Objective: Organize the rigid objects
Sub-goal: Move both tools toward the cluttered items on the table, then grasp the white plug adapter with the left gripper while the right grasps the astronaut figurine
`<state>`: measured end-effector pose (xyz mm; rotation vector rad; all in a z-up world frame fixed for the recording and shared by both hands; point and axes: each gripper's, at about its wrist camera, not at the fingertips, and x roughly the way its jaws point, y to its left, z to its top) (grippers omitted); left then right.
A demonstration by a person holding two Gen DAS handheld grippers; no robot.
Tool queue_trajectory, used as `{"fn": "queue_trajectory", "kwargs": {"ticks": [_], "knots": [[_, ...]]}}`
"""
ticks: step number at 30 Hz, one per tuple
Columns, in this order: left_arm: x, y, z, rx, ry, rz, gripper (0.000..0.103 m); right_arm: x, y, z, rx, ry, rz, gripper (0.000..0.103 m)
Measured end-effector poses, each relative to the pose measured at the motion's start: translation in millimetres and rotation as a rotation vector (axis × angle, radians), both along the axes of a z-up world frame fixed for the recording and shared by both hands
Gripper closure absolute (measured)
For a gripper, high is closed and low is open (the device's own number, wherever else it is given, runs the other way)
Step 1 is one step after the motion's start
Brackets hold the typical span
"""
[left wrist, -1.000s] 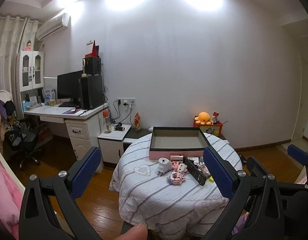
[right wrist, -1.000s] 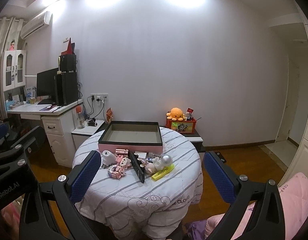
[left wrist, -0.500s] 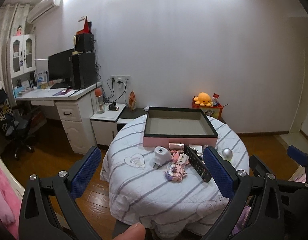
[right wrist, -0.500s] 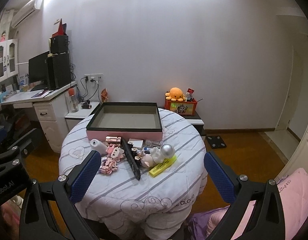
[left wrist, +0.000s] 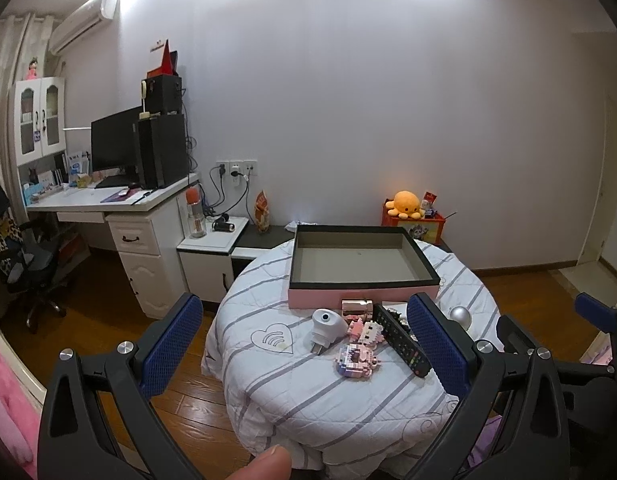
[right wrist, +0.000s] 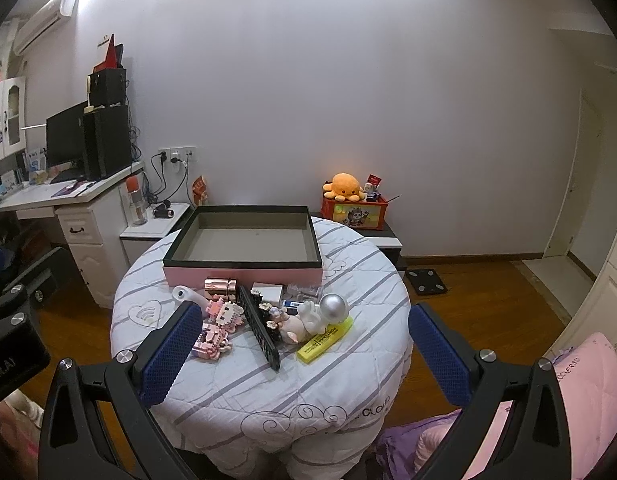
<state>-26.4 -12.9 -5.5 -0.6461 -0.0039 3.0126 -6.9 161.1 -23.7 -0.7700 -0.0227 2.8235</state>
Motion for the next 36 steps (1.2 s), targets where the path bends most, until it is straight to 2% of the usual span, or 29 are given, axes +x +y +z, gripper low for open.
{"fn": "queue_trajectory", "kwargs": {"ticks": [6,14,22,36], "knots": [[-15.7,-9.3,-11.2,0.013,-0.006,-0.026,0.0,-15.1,-5.1,-9.5,0.016,-0.03,-0.019,0.0],[-64.4,-22.9,-49.5,0.007,-0.08,-0.071,0.0,-54.9,6.5,-49.2,0.018,-0.143,-0.07,0.0],[-104.8,-6.7,-86.9,-0.02,-0.15,-0.132,0.0,-82.4,32.5,-79.3,-0.029,-0.209,-0.086,0.0],[-165.7,26.9,-137.3,-0.026,-0.254,-0.085,0.0,-140.8,79.9,-110.2,-0.107,-0.258,-0.033,0.0]]}}
